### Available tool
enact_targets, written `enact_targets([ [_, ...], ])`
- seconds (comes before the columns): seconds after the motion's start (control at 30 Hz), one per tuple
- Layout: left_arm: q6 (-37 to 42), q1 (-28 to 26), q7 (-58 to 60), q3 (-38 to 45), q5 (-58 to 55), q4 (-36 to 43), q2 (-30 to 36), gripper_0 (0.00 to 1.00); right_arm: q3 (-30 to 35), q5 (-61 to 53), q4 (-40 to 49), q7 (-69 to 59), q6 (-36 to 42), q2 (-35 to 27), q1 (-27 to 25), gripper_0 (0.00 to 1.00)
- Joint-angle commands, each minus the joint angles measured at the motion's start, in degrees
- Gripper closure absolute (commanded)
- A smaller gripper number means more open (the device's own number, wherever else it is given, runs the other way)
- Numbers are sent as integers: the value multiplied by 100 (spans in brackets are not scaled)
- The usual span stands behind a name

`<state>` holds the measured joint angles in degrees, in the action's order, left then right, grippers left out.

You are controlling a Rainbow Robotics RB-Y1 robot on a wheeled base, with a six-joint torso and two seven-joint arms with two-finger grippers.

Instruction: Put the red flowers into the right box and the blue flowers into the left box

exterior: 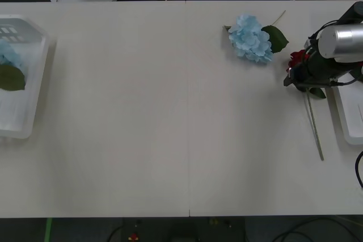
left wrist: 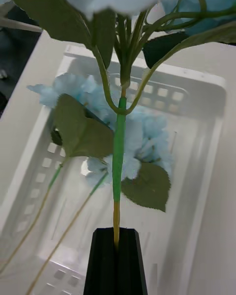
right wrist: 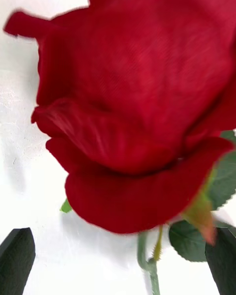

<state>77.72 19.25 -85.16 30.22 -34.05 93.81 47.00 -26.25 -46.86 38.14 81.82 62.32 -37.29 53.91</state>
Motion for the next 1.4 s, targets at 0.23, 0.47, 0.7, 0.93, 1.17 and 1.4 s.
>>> enact_targets([
  [0.23,-890,-35,-1336,-552,91,-1805,873,100,6,247,-264,273,-212,275,358,67],
  [0.47,-1136,-35,-1705,-1211,126,-2376,881,100,6,238,-272,229,-212,275,358,100],
  [0.7,-2876,0,-1600,-2266,21,-3422,838,100,243,142,-272,167,122,231,568,100],
  [0.93,-3518,53,-1600,-2714,-348,-3765,838,0,472,54,-246,220,834,-6,1025,100],
  [1.17,-3122,53,-1714,-2494,-331,-2877,838,0,515,1,-88,308,1327,-358,1395,100],
  [1.4,-1514,-44,-2189,-1545,-128,-1524,838,0,410,247,70,519,1713,-1078,1790,100],
])
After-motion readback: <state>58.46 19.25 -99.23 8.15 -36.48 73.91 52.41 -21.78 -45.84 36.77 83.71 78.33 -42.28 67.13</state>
